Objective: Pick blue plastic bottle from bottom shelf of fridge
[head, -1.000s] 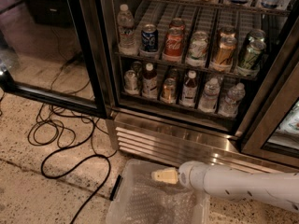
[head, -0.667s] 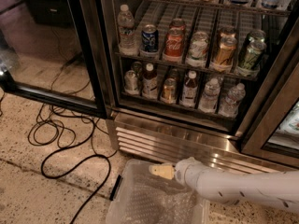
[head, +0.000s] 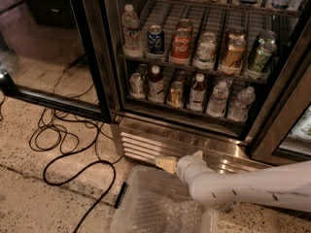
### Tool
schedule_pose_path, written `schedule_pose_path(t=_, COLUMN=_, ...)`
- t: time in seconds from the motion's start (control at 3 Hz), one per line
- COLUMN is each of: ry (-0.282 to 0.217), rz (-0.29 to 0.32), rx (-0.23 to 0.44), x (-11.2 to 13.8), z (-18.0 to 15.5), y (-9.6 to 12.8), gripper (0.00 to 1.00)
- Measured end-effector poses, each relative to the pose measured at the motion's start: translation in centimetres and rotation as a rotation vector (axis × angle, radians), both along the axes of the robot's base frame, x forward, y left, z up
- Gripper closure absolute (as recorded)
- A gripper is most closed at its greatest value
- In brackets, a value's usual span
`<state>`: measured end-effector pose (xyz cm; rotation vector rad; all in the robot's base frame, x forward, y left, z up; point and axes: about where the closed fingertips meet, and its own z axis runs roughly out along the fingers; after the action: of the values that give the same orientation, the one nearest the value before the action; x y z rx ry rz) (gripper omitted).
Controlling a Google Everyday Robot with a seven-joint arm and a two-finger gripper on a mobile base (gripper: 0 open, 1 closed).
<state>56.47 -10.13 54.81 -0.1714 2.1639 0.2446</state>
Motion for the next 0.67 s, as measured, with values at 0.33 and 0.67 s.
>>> schedule_pose_path(t=0.33, ry=-0.010, rz=-0.023, rx=0.002, x=0.3, z=0.2, y=-0.3, gripper=0.00)
schedule_pose_path(t=0.67, ry=-0.028, rz=-0.030, rx=0.047, x=1.7, z=-0.4, y=0.3, gripper=0.00)
